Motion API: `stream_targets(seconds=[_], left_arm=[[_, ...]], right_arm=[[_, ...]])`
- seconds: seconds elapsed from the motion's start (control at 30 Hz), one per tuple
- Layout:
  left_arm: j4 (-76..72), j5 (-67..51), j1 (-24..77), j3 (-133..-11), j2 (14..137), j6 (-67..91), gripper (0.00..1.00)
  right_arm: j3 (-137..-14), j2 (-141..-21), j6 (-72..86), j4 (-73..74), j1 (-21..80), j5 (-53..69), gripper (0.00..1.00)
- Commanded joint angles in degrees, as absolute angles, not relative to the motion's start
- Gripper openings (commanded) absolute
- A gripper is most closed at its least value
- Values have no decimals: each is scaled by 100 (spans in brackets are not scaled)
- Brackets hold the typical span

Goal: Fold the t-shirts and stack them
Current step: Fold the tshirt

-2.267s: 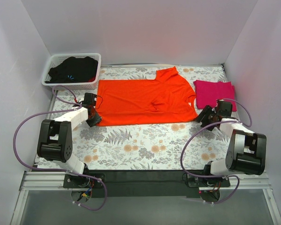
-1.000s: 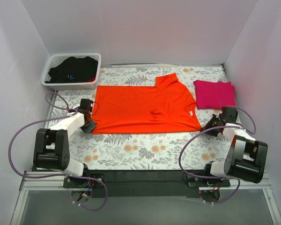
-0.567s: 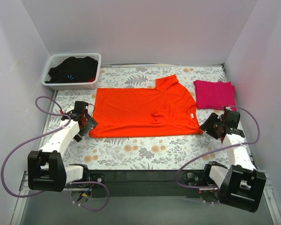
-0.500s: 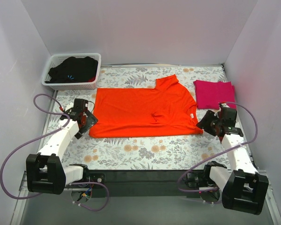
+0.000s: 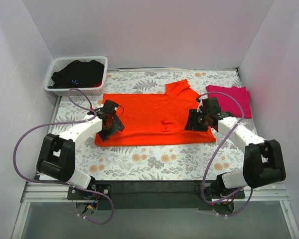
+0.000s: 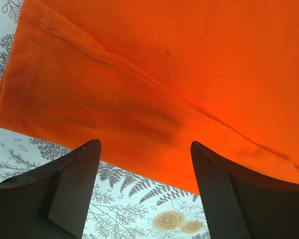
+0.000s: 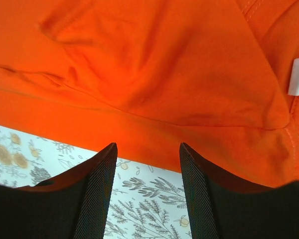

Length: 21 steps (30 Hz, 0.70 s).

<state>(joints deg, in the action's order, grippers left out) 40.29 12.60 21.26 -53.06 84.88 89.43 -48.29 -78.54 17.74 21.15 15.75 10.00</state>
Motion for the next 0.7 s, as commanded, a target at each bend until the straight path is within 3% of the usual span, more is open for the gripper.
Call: stream_targets(seconds=[0.0, 0.3, 0.67], left_arm=[[3920, 1309, 2066, -5230, 8630, 9000, 67], [4095, 521, 1276, -4518, 8790, 8482, 68], [4921, 9, 984, -3761, 7200, 8753, 67]], right_arm=[[-4826, -8129, 1591, 2268, 1591, 941, 51], [-4325, -8455, 1213, 2838, 1591, 887, 52], [-3411, -7402, 1195, 3656, 1591, 1256, 53]])
